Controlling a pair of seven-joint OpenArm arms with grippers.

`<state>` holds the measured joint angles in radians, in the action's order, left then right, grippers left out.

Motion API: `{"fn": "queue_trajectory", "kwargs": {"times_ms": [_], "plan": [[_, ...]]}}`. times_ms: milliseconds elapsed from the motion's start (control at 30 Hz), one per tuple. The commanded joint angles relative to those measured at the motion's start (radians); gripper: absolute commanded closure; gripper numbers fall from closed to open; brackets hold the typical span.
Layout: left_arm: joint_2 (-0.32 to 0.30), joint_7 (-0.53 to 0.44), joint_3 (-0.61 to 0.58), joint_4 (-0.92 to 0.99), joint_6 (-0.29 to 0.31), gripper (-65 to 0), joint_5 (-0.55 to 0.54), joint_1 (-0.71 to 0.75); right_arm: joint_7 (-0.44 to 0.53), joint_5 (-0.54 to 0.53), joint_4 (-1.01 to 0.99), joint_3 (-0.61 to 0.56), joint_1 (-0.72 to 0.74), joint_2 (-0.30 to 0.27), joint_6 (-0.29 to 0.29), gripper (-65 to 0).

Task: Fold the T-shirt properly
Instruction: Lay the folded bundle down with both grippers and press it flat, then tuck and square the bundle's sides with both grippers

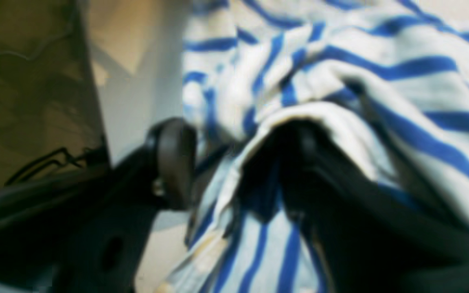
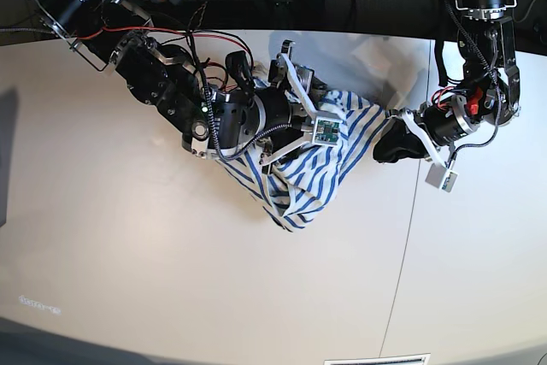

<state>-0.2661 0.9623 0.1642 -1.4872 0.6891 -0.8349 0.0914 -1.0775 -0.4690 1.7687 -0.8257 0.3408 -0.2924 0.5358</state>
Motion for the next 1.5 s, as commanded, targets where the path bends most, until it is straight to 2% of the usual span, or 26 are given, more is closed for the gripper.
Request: {"fn": "queue_trajectory", "kwargs": {"times_ms": [0, 133, 367, 600, 800, 833, 867, 900, 967, 1167, 1233, 1267, 1467], "plan": [[-0.012, -0.015, 0.005, -0.017, 0.009, -7.6, -0.022, -0.011, 0.024, -0.029, 0.014, 0.005, 0.016, 0.017, 0.006, -33.9], [-0.012, -0.016, 0.005, -0.017, 0.009, -7.6, -0.023, -0.011, 0.027, -0.083, 0.02, 0.005, 0.016, 0.06, 0.006, -33.9], [-0.012, -0.015, 0.005, -0.017, 0.009, -7.6, -0.021, -0.01, 0.031, -0.08, 0.038, 0.005, 0.023, 0.125, 0.006, -33.8], [-0.014, -0.015, 0.011, -0.017, 0.009, -7.6, -0.022, -0.011, 0.031, -0.062, 0.038, 0.007, 0.035, 0.163, 0.006, -33.8], [-0.015, -0.014, 0.035, -0.017, 0.009, -7.6, -0.022, -0.011, 0.031, -0.047, 0.038, 0.022, 0.035, 0.163, 0.005, -33.5], [-0.017, -0.014, 0.043, -0.017, 0.009, -7.6, -0.022, -0.01, 0.031, -0.027, 0.038, 0.033, 0.035, 0.163, 0.002, -31.7], [-0.02, -0.011, 0.051, -0.017, 0.009, -7.6, -0.022, -0.01, 0.031, -0.007, 0.038, 0.051, 0.035, 0.163, -0.001, -27.2], [-0.024, -0.005, 0.06, -0.017, 0.009, -7.6, -0.025, -0.01, 0.031, 0.009, 0.038, 0.075, 0.035, 0.163, -0.001, -20.1], [-0.037, 0.018, 0.076, -0.017, 0.009, -7.6, -0.048, -0.01, 0.035, 0.029, 0.038, 0.143, 0.035, 0.163, -0.001, 0.0], [-0.053, 0.125, 0.152, -0.051, 0.009, -7.1, -0.186, 0.012, 0.158, 0.086, 0.037, 0.445, 0.039, 0.162, -0.001, 0.0], [-0.052, 0.136, 0.151, -0.106, 0.009, -3.6, -0.195, 0.049, 0.181, 0.086, 0.02, 0.531, 0.054, 0.154, -0.001, 0.0], [-0.052, 0.135, 0.139, -0.145, 0.009, -0.4, -0.193, 0.075, 0.186, 0.087, 0.0, 0.558, 0.069, 0.154, -0.001, 0.0], [-0.044, 0.119, -0.035, -0.418, 0.009, 0.0, -0.131, 0.208, 0.24, 0.087, -0.249, 0.574, 0.219, 0.167, -0.001, 0.0]]}}
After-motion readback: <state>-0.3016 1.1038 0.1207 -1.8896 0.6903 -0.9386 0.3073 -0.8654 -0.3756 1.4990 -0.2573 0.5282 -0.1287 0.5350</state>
